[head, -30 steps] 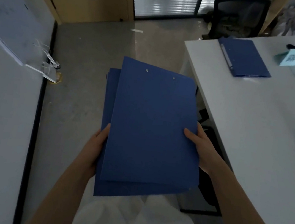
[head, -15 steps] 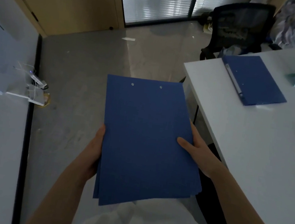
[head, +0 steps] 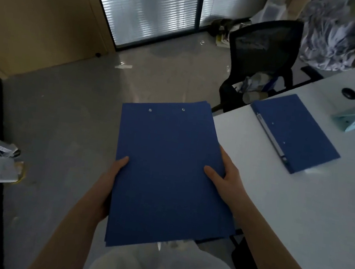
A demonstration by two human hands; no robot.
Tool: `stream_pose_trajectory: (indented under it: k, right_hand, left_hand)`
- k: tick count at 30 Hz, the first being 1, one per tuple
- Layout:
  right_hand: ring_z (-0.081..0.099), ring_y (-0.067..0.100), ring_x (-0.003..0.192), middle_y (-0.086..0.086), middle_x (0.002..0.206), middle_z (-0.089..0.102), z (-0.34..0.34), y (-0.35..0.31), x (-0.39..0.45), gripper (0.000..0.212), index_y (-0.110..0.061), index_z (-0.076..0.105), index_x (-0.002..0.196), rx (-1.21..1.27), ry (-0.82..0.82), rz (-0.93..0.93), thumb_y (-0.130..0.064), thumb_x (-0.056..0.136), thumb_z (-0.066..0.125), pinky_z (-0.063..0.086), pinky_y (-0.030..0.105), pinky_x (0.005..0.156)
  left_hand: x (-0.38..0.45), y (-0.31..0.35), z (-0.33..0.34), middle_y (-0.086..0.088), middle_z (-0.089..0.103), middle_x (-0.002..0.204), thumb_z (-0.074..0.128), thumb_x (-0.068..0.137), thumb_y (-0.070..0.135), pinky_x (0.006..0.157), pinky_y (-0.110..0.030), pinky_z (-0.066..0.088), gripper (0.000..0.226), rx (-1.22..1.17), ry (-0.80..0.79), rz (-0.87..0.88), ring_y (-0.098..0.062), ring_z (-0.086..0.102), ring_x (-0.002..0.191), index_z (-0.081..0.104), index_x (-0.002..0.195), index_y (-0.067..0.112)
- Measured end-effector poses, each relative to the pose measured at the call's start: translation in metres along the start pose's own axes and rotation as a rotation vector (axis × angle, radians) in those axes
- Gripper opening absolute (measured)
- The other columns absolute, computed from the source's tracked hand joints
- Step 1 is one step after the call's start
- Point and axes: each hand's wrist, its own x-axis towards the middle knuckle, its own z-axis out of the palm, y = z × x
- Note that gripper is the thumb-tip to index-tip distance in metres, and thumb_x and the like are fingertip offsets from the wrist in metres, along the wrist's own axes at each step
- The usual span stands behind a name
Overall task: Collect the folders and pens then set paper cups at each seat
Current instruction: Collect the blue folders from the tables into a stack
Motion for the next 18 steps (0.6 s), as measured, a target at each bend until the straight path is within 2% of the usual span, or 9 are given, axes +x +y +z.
stream_pose_trajectory:
  k: [5,9,12,14,16,18]
  right_hand:
    - [0.055,0.003,0.117,-0.013,0.137,0.051,0.012,-0.016,0.059,0.061,-0.033,0.031,0.147,0.05,0.104,0.039,-0.018,0.094,0.058,0.051,0.022,0.089]
    - [0.063,-0.001,0.102,-0.016,0.125,0.059,0.028,-0.038,0.097,0.053,-0.035,0.041,0.139,0.232,0.275,0.116,-0.018,0.092,0.06,0.055,0.02,0.077]
    - [0.068,0.015,0.1,-0.004,0.121,0.066,0.034,-0.05,0.119,0.045,-0.027,0.051,0.131,0.346,0.408,0.17,-0.017,0.089,0.063,0.057,0.038,0.085]
    - [0.069,0.021,0.099,-0.001,0.119,0.068,0.035,-0.058,0.131,0.042,-0.025,0.054,0.129,0.407,0.459,0.192,-0.016,0.089,0.063,0.056,0.046,0.087]
    - [0.07,0.023,0.098,0.0,0.116,0.07,0.03,-0.063,0.145,0.04,-0.025,0.055,0.128,0.466,0.518,0.213,-0.016,0.09,0.061,0.056,0.046,0.086]
    - [0.07,0.018,0.096,-0.001,0.115,0.07,0.024,-0.069,0.156,0.033,-0.025,0.057,0.126,0.506,0.573,0.236,-0.022,0.094,0.055,0.056,0.038,0.081]
  left_hand:
    - [0.057,0.066,0.0,-0.012,0.076,0.092,0.066,0.084,0.03,0.067,-0.045,0.054,0.029,0.097,-0.077,-0.033,-0.036,0.071,0.084,0.064,0.109,0.014]
    - [0.102,0.138,0.008,-0.009,0.077,0.079,0.062,0.087,0.023,0.063,-0.041,0.054,0.02,0.193,-0.171,-0.009,-0.032,0.071,0.074,0.065,0.104,0.011]
    - [0.133,0.179,0.015,-0.012,0.077,0.091,0.062,0.086,0.021,0.065,-0.04,0.056,0.027,0.256,-0.259,-0.002,-0.03,0.073,0.074,0.065,0.11,0.009]
    - [0.15,0.198,0.022,-0.014,0.076,0.096,0.06,0.087,0.02,0.068,-0.04,0.055,0.028,0.274,-0.297,-0.009,-0.03,0.074,0.077,0.066,0.111,0.008]
    - [0.166,0.215,0.032,-0.014,0.075,0.099,0.06,0.087,0.02,0.071,-0.041,0.055,0.029,0.303,-0.334,-0.015,-0.031,0.073,0.08,0.066,0.112,0.007]
    - [0.18,0.227,0.044,-0.015,0.075,0.102,0.063,0.084,0.022,0.072,-0.042,0.055,0.033,0.324,-0.35,-0.014,-0.033,0.073,0.083,0.066,0.113,0.007]
